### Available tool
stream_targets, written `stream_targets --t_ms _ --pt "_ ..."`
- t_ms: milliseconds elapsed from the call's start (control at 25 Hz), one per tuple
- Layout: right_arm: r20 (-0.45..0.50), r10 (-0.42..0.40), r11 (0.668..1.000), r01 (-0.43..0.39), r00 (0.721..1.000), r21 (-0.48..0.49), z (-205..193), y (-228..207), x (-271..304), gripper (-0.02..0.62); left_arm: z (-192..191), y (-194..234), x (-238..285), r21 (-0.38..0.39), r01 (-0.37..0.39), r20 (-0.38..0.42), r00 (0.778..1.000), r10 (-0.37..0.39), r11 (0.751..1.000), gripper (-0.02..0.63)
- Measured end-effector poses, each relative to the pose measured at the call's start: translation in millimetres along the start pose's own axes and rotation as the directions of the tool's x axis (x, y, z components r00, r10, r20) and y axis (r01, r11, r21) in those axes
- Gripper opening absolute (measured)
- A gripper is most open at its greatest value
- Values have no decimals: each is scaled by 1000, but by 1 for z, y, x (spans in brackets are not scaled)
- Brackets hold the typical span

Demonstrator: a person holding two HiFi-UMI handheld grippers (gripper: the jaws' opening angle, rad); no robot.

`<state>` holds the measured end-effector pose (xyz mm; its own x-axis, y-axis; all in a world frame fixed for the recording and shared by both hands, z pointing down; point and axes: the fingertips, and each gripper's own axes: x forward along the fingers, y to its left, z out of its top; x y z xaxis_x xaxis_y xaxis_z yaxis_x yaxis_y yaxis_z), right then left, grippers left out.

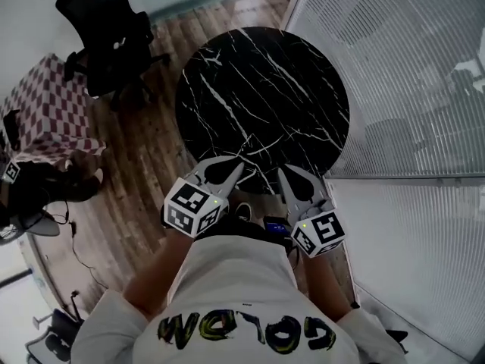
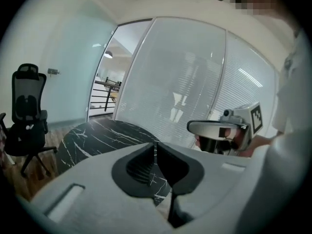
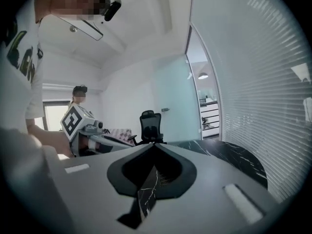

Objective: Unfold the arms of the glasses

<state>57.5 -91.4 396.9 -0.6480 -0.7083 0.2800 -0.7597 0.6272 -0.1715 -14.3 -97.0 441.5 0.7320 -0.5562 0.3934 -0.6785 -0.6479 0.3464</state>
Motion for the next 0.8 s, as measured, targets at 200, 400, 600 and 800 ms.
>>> stream_targets --t_ms 200,400,600,800 --pt "63 65 997 -63 996 -34 43 32 -9 2 26 -28 -35 40 -2 95 995 -2 999 3" --pt "115 121 992 -115 986 -56 71 64 -22 2 49 -45 -64 99 -79 204 977 58 992 3" --pt "149 157 986 -148 976 -71 89 85 -32 2 70 -64 -80 113 -80 280 959 45 990 3" --pt "183 158 985 -143 970 -93 98 94 -32 2 75 -70 -80 126 -58 285 958 19 990 3"
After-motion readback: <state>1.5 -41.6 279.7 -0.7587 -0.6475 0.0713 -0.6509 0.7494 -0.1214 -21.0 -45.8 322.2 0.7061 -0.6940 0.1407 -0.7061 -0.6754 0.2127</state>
